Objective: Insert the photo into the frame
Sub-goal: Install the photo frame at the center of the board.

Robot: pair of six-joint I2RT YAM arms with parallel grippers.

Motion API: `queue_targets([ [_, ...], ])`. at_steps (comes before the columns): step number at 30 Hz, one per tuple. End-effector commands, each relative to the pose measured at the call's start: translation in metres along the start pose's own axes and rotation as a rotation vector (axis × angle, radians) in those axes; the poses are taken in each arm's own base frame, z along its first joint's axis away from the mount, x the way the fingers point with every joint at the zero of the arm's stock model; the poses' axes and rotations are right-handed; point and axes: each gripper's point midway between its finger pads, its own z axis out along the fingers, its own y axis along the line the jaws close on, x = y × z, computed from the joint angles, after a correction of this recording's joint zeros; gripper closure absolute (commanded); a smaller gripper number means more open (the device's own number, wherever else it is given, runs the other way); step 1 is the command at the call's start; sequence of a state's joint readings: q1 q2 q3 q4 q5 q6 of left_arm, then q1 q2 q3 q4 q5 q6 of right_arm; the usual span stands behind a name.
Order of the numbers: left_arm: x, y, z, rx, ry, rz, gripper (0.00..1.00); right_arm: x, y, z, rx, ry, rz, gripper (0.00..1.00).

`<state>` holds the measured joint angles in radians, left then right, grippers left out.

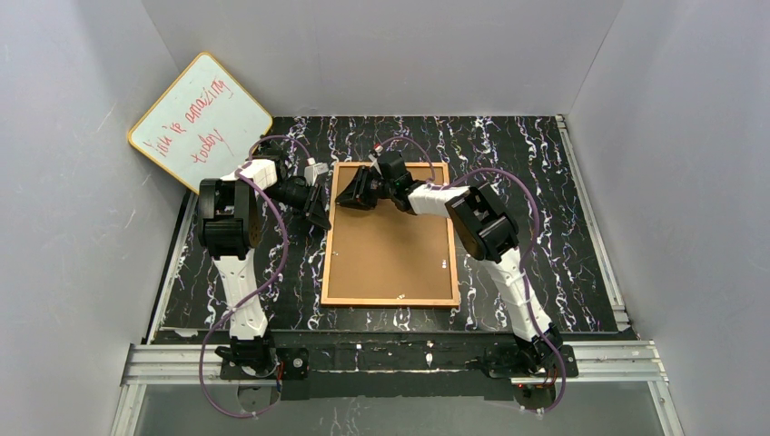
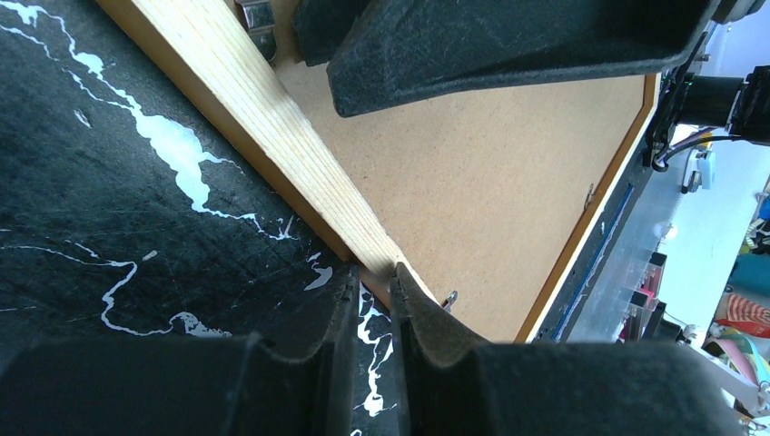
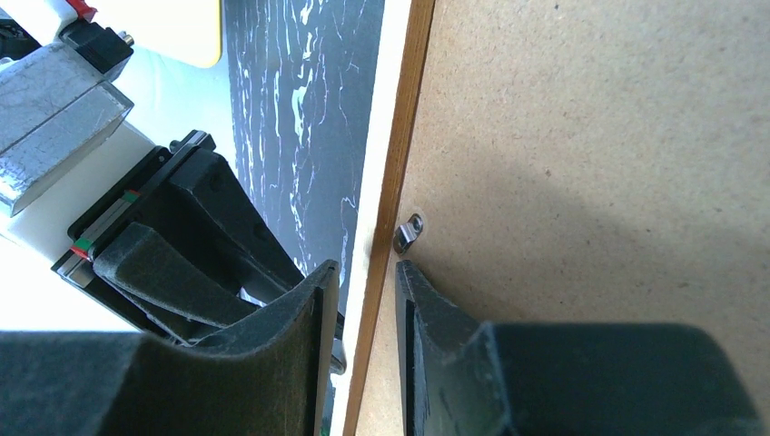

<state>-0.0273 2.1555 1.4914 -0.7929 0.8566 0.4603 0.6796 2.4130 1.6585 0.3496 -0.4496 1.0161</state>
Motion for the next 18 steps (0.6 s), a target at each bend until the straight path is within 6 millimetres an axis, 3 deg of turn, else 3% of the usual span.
queue_targets([
  [1, 0.03, 0.03, 0.022, -0.085, 0.114, 0.056, 0.91, 0.004, 0.001, 0.0, 0.035, 0.005, -0.018, 0.62],
  [18, 0.028, 0.03, 0.021, -0.082, 0.109, 0.068, 0.91, -0.004, -0.013, 0.018, 0.114, -0.019, -0.025, 0.64],
])
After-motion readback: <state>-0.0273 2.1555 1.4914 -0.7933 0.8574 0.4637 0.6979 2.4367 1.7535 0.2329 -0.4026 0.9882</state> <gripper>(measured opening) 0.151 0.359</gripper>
